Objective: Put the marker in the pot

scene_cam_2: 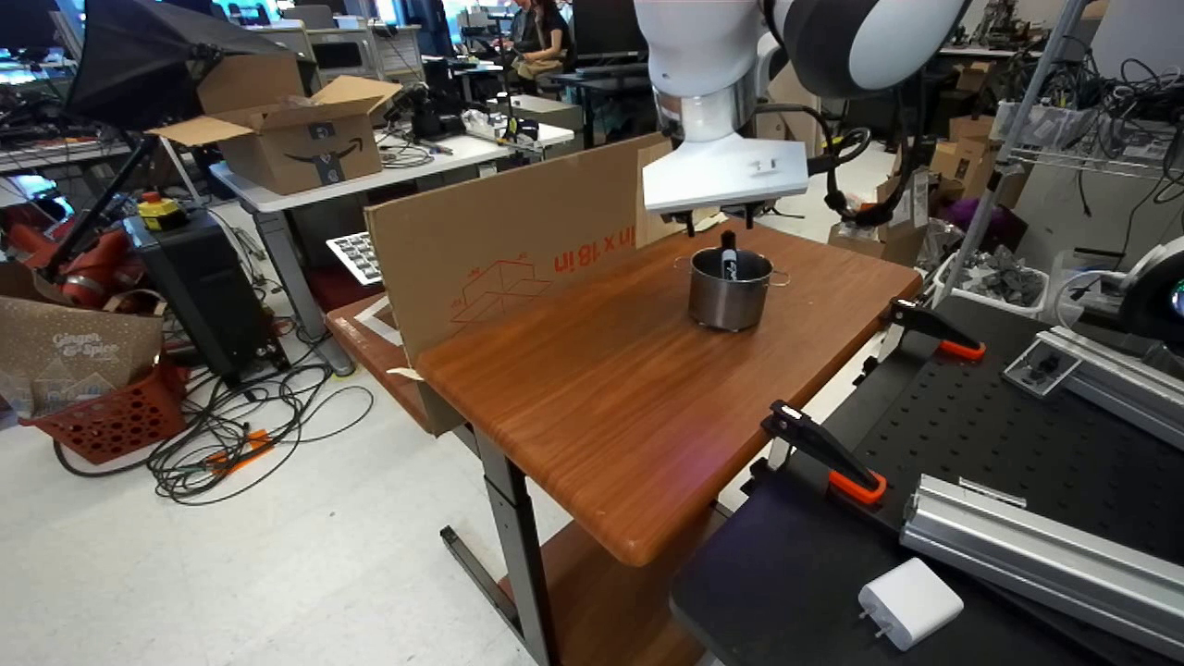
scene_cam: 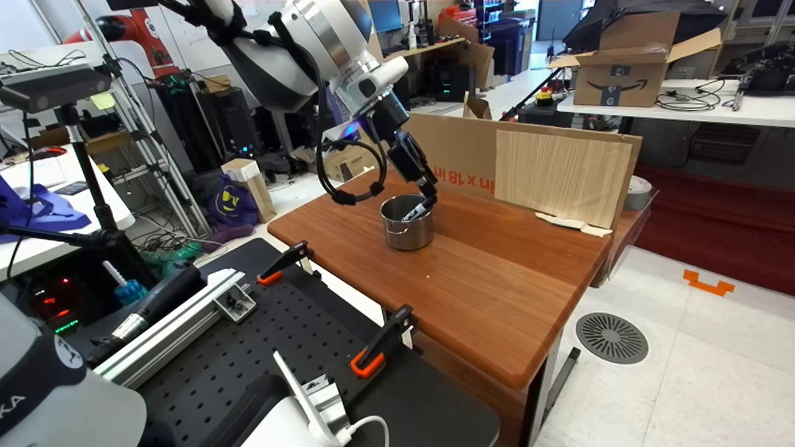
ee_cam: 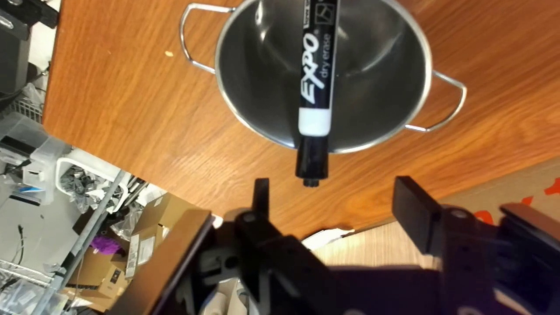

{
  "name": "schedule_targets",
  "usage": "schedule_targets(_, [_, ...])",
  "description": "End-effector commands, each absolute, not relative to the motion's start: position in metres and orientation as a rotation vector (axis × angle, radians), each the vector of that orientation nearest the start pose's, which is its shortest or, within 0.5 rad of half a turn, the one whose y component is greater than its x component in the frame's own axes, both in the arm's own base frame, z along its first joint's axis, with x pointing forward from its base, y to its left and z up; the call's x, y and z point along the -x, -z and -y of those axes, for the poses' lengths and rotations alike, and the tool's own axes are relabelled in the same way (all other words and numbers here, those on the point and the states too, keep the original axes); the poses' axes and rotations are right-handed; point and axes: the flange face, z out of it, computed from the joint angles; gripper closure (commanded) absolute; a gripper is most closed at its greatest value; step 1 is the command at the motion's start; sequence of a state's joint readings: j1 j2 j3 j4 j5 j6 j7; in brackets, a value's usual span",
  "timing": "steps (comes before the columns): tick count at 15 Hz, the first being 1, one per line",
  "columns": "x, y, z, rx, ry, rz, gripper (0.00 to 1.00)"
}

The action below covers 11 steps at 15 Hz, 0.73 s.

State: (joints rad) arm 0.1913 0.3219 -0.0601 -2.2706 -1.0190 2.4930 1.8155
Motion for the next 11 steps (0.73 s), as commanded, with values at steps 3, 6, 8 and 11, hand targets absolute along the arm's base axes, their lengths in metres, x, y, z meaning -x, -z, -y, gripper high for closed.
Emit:
schedule_targets(3, [-0.518, -0.213, -0.079, 3.185, 0.761, -1.330, 0.00])
schedule_targets(6, [-0.518, -0.212, -0.084, 3.175, 0.750, -1.334, 0.00])
schedule_targets(8, [-0.518, -0.212, -0.086, 3.176, 0.750, -1.326, 0.00])
schedule_targets(11, [-0.518, -0.211, -0.085, 3.178, 0.746, -1.328, 0.00])
